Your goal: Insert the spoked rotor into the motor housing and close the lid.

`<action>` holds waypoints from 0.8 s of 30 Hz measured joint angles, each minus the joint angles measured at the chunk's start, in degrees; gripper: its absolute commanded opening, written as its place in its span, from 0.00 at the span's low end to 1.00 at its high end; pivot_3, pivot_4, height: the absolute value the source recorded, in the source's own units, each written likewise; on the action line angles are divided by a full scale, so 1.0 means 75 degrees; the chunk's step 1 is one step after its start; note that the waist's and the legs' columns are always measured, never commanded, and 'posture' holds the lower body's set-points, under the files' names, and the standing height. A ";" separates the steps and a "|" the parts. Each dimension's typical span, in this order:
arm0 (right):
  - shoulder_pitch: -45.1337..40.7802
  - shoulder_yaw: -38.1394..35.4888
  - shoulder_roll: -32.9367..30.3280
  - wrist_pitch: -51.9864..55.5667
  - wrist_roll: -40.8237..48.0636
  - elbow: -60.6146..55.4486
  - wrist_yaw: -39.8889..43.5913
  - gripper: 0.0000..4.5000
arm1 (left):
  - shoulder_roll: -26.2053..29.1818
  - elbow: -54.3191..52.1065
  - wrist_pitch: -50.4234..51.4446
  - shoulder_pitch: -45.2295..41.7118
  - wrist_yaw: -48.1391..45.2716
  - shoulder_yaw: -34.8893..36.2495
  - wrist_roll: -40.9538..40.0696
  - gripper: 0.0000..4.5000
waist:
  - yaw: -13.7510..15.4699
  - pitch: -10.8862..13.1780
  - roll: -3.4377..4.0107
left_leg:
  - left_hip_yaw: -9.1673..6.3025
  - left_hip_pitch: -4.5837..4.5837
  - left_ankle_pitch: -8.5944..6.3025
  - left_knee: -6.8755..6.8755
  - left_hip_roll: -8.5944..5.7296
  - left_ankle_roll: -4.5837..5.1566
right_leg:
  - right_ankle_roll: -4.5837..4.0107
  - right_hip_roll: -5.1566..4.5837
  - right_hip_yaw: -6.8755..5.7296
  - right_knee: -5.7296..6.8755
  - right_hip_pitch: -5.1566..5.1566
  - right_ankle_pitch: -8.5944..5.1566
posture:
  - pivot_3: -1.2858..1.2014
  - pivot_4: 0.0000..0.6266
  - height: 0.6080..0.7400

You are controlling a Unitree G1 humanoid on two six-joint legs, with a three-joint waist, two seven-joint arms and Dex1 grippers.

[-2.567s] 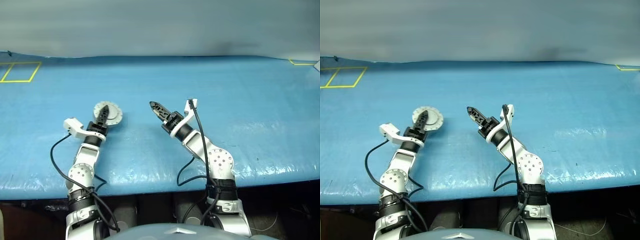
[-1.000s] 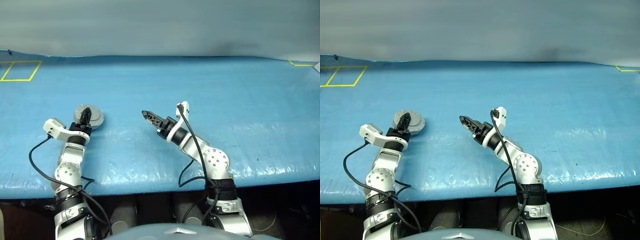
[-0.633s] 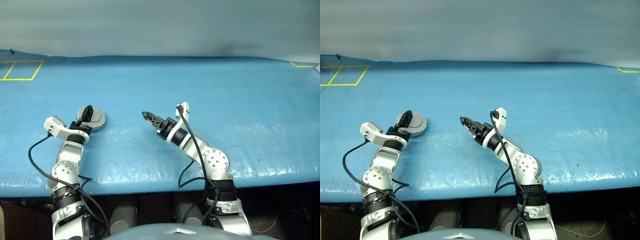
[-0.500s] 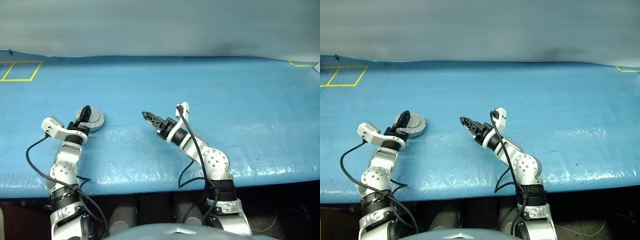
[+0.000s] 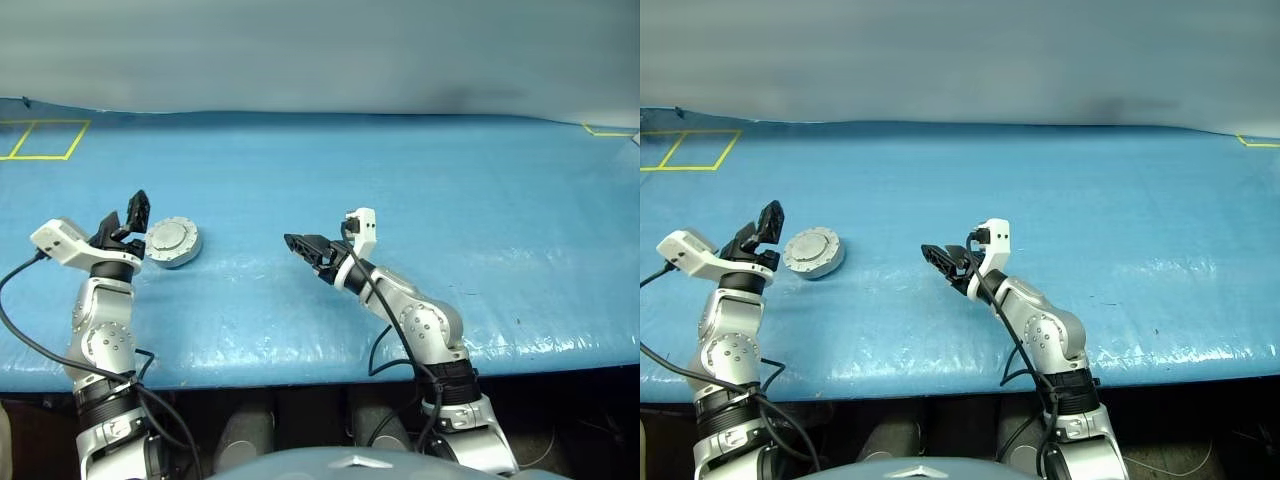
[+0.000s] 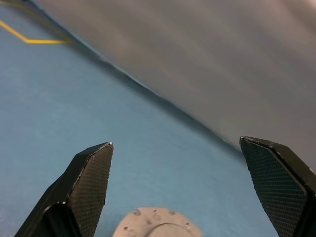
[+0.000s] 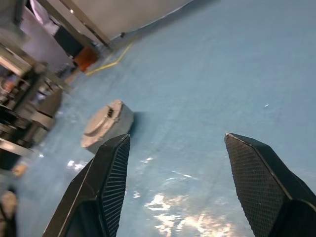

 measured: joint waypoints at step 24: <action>0.0566 0.0054 -0.2489 -0.1419 -0.2140 -0.0175 0.2105 1.00 | 0.2023 -0.0511 0.0681 0.0539 -0.3675 -0.3879 0.2401 1.00 | -0.0050 0.0003 0.0004 | 0.0024 0.0016 -0.0001 -0.0009 0.0015 0.0003 | -0.0036 0.0006 0.0015 0.0005 -0.0001 -0.0021 | 0.52 0.24 1.00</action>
